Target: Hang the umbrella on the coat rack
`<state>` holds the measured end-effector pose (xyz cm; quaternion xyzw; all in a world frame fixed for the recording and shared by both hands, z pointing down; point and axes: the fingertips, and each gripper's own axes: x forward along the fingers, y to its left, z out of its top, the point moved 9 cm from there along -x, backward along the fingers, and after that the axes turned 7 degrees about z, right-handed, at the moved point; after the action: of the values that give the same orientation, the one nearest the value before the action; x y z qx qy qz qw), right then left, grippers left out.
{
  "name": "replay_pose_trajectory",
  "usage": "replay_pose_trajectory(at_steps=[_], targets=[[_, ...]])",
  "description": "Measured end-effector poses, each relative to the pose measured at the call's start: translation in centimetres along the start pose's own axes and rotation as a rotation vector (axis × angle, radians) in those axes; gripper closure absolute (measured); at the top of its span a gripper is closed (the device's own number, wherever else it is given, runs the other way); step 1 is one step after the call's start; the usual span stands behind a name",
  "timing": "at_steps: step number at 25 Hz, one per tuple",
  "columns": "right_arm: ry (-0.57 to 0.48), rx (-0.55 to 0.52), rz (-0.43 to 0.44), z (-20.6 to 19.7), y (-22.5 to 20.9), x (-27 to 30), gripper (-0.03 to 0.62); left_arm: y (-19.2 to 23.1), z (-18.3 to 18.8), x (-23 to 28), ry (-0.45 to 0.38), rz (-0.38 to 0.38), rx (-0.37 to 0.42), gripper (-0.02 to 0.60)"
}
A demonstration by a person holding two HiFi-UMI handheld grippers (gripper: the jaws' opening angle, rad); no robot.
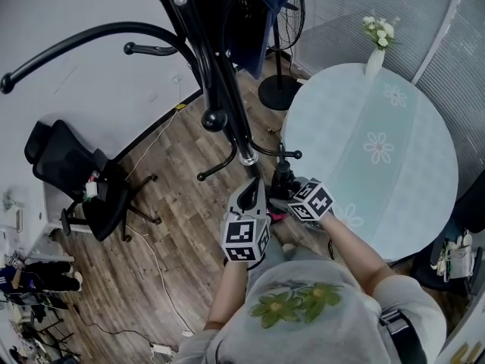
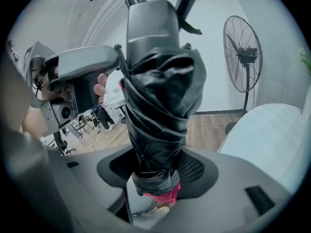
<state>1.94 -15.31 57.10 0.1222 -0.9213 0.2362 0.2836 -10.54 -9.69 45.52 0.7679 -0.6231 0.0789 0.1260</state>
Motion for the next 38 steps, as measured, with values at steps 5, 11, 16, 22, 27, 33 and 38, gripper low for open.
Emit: replay_pose_trajectory(at_steps=[5, 11, 16, 22, 27, 33, 38], targets=[[0.018, -0.023, -0.001, 0.2, 0.0, 0.7, 0.352, 0.0, -0.2, -0.2, 0.004, 0.003, 0.002, 0.580], [0.034, -0.028, -0.006, 0.1, 0.0, 1.3, 0.352, 0.1, -0.4, -0.5, 0.008, 0.004, 0.002, 0.580], [0.057, -0.029, -0.015, -0.6, -0.7, 1.8, 0.351, -0.1, -0.7, -0.4, 0.017, 0.005, -0.006, 0.580], [0.078, -0.022, -0.029, -1.2, -1.0, 2.6, 0.350, 0.2, -0.8, -0.8, 0.020, 0.004, -0.007, 0.580], [0.094, -0.023, -0.041, -1.7, -1.3, 3.2, 0.350, 0.3, -1.1, -1.1, 0.025, 0.006, -0.009, 0.580], [0.113, -0.022, -0.065, -2.0, -2.1, 3.7, 0.349, 0.6, -1.5, -1.3, 0.036, 0.012, -0.012, 0.580], [0.121, -0.018, -0.077, -2.3, -2.4, 4.1, 0.349, 0.8, -1.5, -1.3, 0.039, 0.014, -0.012, 0.580]])
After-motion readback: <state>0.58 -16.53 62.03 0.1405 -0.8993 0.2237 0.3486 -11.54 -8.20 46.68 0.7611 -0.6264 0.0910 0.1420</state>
